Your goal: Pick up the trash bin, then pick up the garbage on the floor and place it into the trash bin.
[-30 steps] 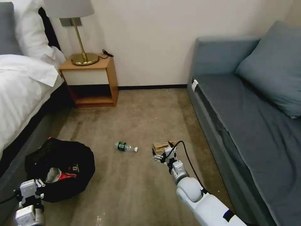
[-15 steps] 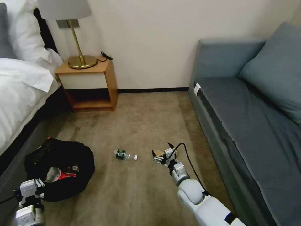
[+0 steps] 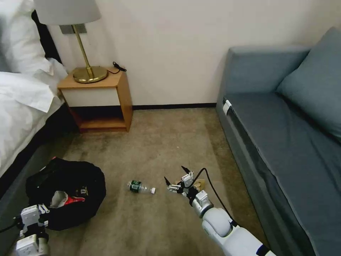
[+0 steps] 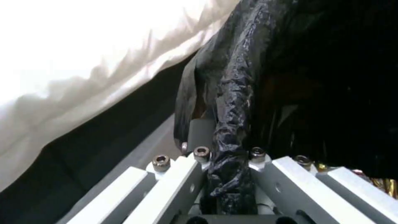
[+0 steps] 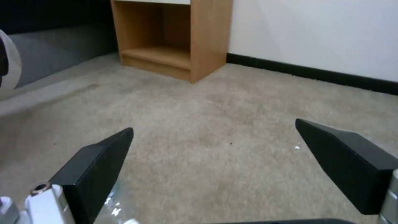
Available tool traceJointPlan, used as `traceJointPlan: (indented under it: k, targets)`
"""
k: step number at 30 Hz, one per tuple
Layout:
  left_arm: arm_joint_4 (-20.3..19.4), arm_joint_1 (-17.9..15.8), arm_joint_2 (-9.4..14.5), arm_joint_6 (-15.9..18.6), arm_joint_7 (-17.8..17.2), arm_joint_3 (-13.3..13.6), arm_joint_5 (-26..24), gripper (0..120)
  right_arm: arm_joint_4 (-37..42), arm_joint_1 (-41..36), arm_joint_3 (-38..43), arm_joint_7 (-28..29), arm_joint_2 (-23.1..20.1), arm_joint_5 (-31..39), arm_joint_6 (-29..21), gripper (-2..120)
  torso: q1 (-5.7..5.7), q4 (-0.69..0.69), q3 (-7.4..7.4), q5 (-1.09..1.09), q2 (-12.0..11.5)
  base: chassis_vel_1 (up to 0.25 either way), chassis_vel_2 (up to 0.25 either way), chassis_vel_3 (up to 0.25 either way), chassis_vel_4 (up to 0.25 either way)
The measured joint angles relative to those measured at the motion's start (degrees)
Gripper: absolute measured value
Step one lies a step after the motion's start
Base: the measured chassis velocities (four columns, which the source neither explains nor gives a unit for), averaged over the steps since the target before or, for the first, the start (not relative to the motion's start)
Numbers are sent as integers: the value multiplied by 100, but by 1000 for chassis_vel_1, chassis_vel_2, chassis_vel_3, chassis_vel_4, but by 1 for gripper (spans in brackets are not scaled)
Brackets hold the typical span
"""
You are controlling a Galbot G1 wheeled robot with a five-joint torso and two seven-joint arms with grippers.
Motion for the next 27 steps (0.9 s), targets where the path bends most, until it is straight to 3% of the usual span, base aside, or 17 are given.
traceJointPlan:
  k: [27]
  targets:
    - [142,-102,67,-11,8,1,-103,2,-261,491,-299,-192,-71,441,-200,100,0,0,0,0,0,-89,85,90,-89]
